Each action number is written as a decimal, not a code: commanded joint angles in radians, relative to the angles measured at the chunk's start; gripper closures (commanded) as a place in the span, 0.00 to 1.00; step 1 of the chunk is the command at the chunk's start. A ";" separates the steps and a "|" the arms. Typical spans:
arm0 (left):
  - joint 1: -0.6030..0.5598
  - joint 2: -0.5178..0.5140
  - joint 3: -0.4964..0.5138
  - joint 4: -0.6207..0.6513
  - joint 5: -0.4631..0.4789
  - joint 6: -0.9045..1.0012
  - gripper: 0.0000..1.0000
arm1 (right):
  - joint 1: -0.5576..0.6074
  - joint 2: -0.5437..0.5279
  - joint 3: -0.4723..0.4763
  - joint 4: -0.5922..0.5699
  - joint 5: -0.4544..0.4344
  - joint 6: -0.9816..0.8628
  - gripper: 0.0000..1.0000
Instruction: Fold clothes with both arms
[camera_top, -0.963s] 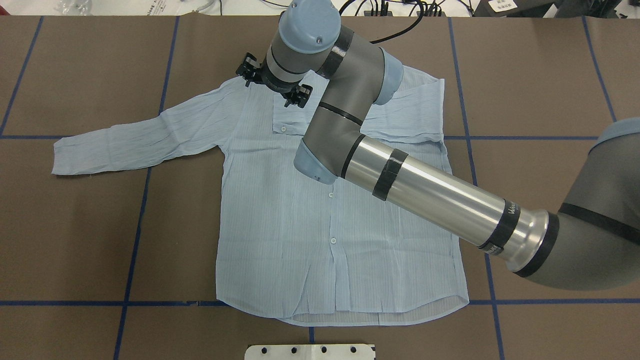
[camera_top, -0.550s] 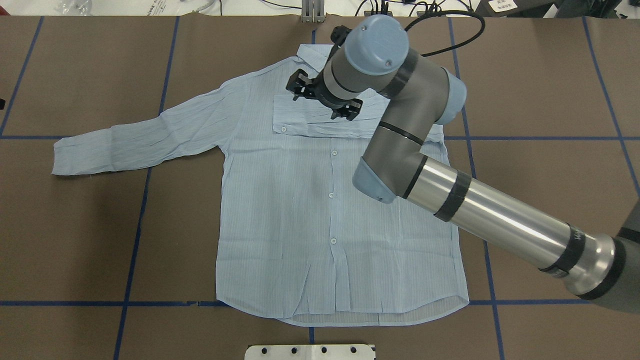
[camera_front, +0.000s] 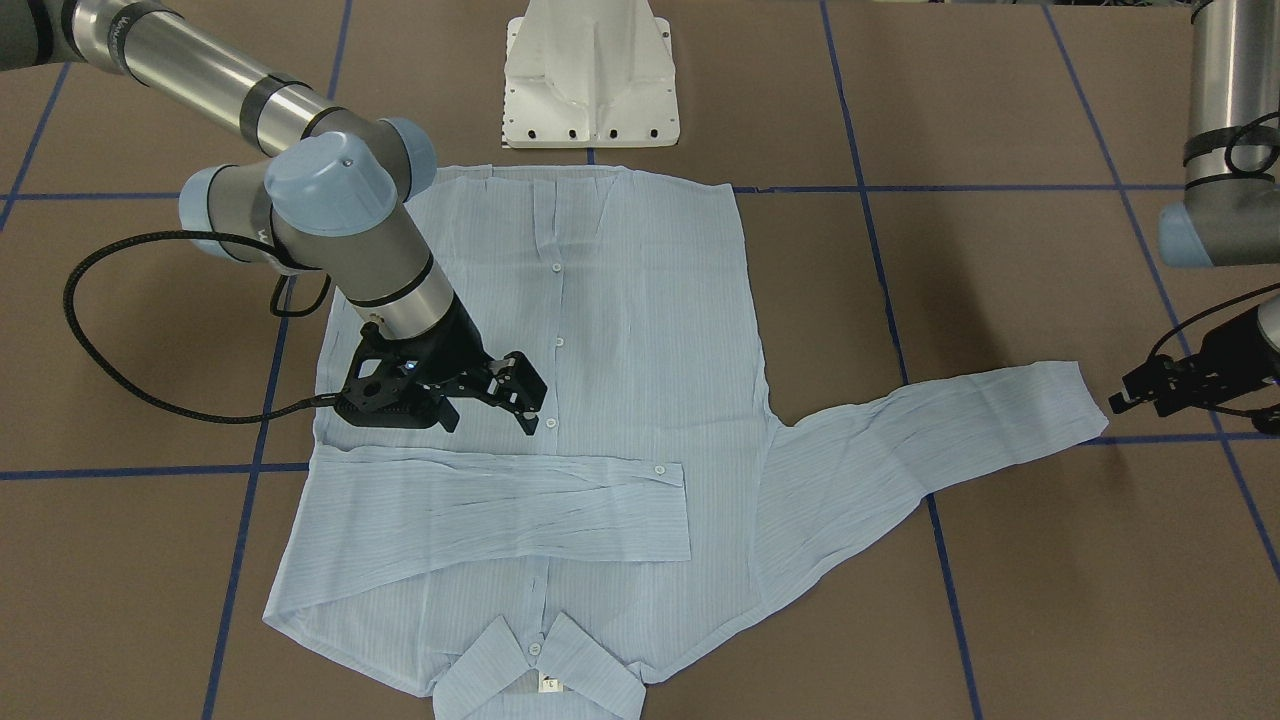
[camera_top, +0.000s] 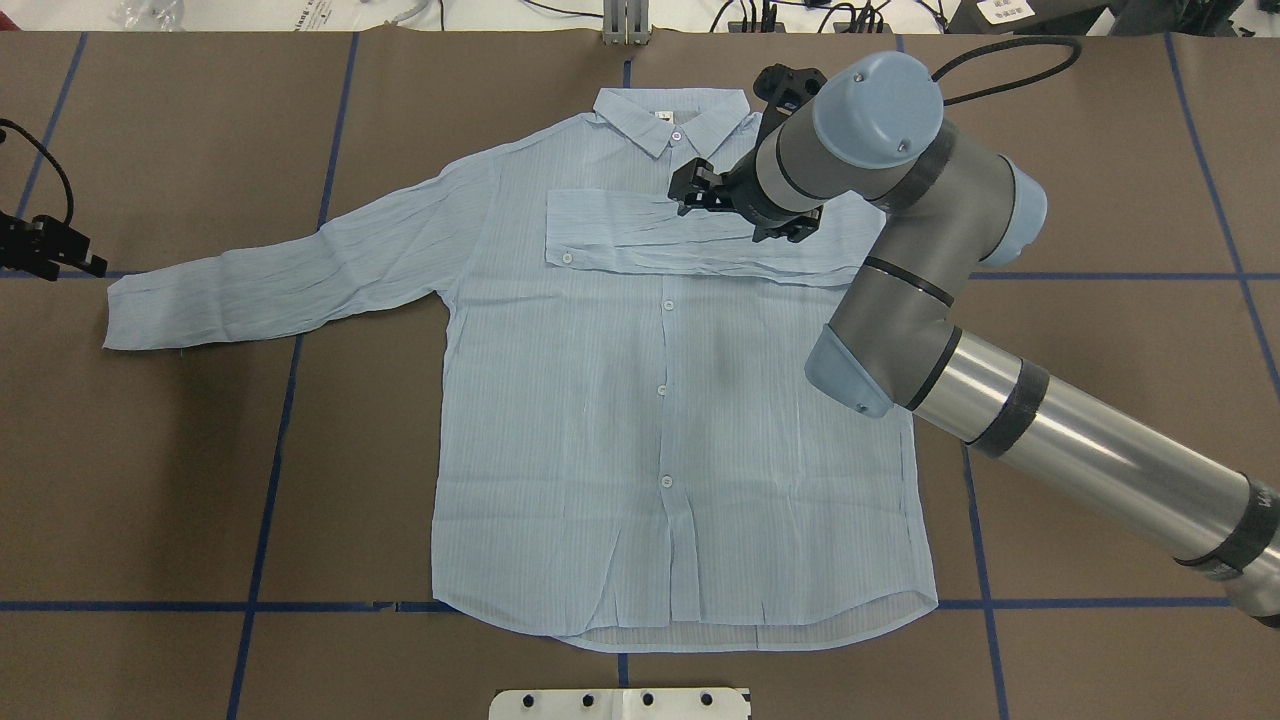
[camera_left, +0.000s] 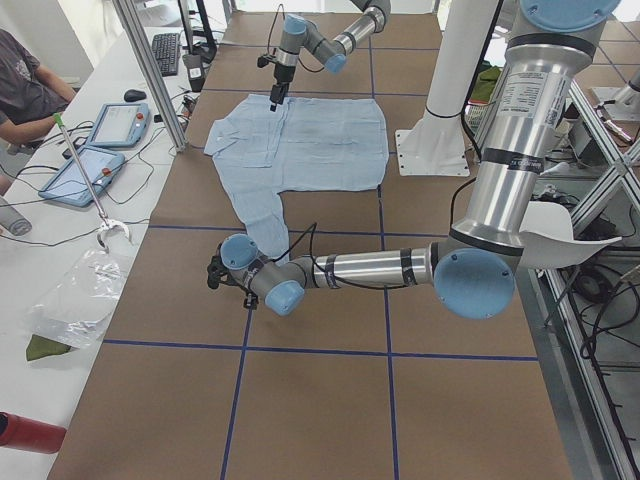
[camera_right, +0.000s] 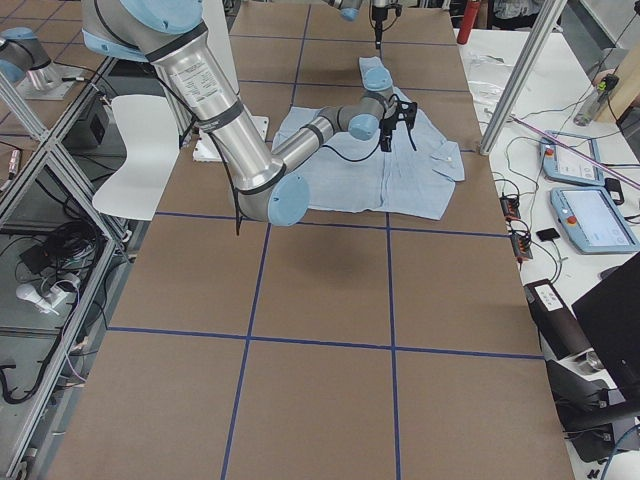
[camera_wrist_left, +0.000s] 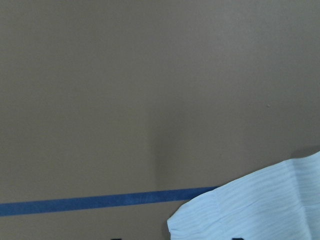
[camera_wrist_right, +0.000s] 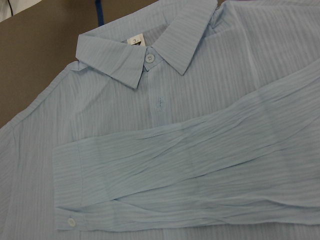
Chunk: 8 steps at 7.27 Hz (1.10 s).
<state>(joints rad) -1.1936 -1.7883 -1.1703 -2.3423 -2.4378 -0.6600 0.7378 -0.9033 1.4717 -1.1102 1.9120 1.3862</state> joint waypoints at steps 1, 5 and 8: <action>0.043 0.000 0.011 -0.006 0.000 -0.027 0.29 | 0.008 -0.029 0.012 0.001 -0.002 -0.041 0.01; 0.043 -0.011 0.012 -0.009 0.003 -0.015 0.32 | 0.003 -0.037 0.012 0.003 -0.008 -0.039 0.01; 0.043 -0.019 0.014 -0.011 0.085 -0.015 0.32 | -0.005 -0.042 0.009 0.003 -0.013 -0.038 0.01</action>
<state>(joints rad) -1.1498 -1.8053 -1.1575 -2.3528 -2.3840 -0.6758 0.7356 -0.9441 1.4821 -1.1075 1.9008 1.3475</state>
